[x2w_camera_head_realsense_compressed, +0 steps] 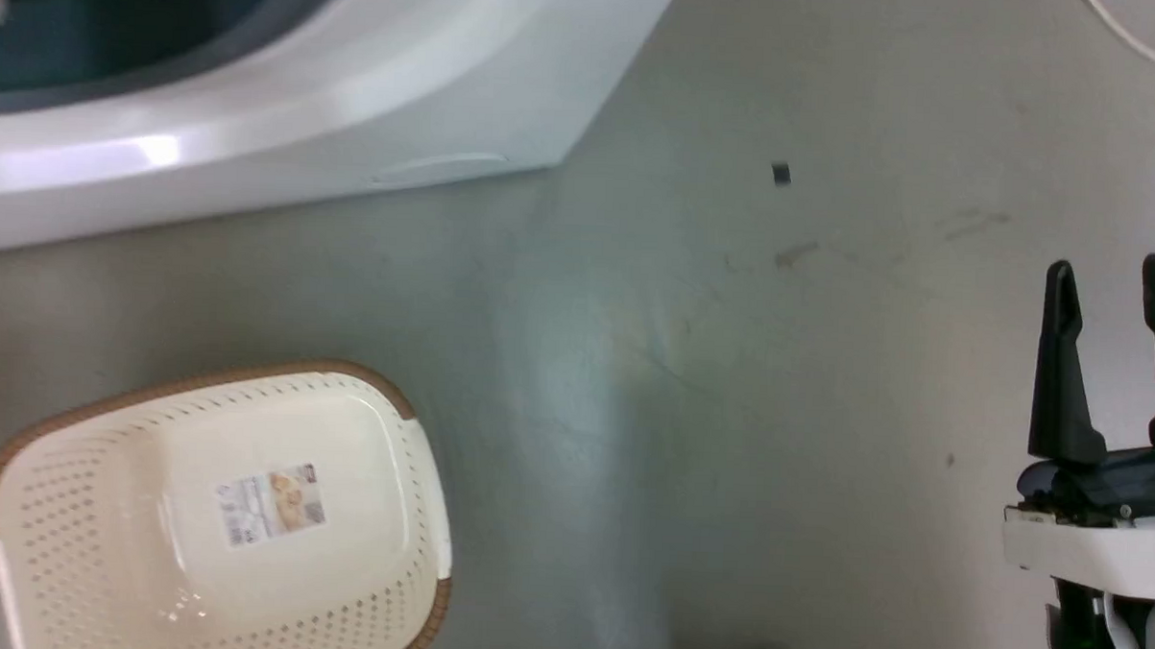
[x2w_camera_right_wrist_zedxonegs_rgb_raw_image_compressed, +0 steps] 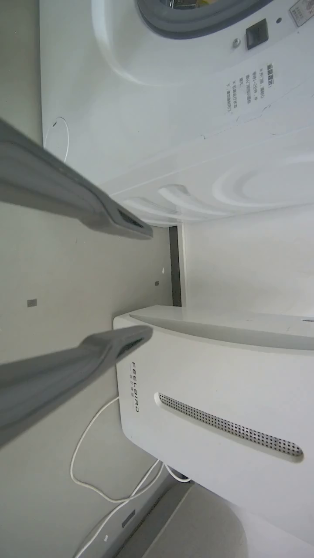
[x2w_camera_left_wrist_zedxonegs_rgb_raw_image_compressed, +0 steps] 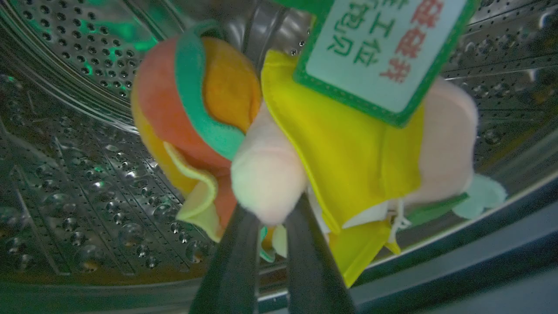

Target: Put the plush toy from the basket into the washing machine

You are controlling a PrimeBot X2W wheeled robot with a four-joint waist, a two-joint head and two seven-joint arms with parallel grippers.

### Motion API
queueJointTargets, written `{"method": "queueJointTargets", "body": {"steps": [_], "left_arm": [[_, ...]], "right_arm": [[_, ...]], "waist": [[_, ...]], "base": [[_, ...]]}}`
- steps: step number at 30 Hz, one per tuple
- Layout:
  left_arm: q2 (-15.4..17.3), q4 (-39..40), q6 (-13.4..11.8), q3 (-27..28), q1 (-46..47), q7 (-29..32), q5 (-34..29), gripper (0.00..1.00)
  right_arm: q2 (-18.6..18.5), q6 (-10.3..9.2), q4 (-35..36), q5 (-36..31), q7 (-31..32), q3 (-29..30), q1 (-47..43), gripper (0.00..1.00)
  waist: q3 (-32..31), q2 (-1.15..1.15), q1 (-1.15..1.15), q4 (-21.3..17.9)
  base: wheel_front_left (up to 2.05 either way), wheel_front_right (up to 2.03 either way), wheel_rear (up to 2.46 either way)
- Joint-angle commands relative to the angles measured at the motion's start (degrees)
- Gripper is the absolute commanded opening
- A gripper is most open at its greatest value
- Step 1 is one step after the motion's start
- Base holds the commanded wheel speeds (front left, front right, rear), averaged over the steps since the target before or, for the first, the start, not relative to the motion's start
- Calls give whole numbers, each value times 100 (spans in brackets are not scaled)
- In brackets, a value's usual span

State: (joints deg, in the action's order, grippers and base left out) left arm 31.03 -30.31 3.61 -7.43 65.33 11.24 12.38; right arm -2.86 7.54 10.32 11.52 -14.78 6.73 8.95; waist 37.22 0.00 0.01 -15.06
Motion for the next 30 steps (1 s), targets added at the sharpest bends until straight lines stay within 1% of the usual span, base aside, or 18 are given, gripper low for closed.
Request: {"method": "queueJointTargets", "body": {"steps": [1,3,8,10,12,17,20,25,26,27,30], "left_arm": [[51,-33,15,-24,202,24,-60,0],[187,-253,62,-267,588,190,-339,0],[281,-815,105,-541,1470,658,-625,0],[328,-1045,115,-607,1729,918,-695,0],[370,-1292,191,-711,1924,1321,-713,0],[444,-1593,337,-998,2297,2041,-656,0],[450,-1635,366,-1147,2380,2151,-578,0],[496,-1736,382,-1335,2341,2003,-432,0],[514,-1761,383,-1374,2314,1930,-411,39],[525,-1802,384,-1408,2278,1866,-382,100],[529,-1944,385,-1455,2149,1619,-274,100]], "right_arm": [[-1,-5,35,34,-22,-19,92,100],[-1,-5,52,103,-22,-48,128,100],[-1,-5,-44,165,-22,-176,138,100],[-1,-5,-74,207,-22,-194,165,100],[-1,-5,-88,260,-22,-215,170,100],[-1,-5,-142,338,-22,-276,178,100],[-1,-5,-160,370,-22,-305,197,100],[-1,-5,-189,372,-22,-301,249,100],[-1,-5,-193,358,-22,-287,256,100],[-1,-5,-199,336,-22,-273,256,100],[-1,-5,-217,255,-22,-220,243,100]], "waist": [[354,0,-1,-236],[491,0,-1,-258],[760,0,-1,-352],[847,0,-1,-403],[916,0,-1,-455],[1041,0,-1,-524],[1079,0,-1,-538],[1021,0,-1,-529],[979,0,-1,-517],[926,0,-1,-503],[720,0,-1,-445]], "base": [[0,0,0],[0,0,0],[0,0,0],[0,0,0],[0,0,0],[0,0,0],[0,0,0],[0,0,0],[0,0,0],[0,0,0],[0,0,0]]}}
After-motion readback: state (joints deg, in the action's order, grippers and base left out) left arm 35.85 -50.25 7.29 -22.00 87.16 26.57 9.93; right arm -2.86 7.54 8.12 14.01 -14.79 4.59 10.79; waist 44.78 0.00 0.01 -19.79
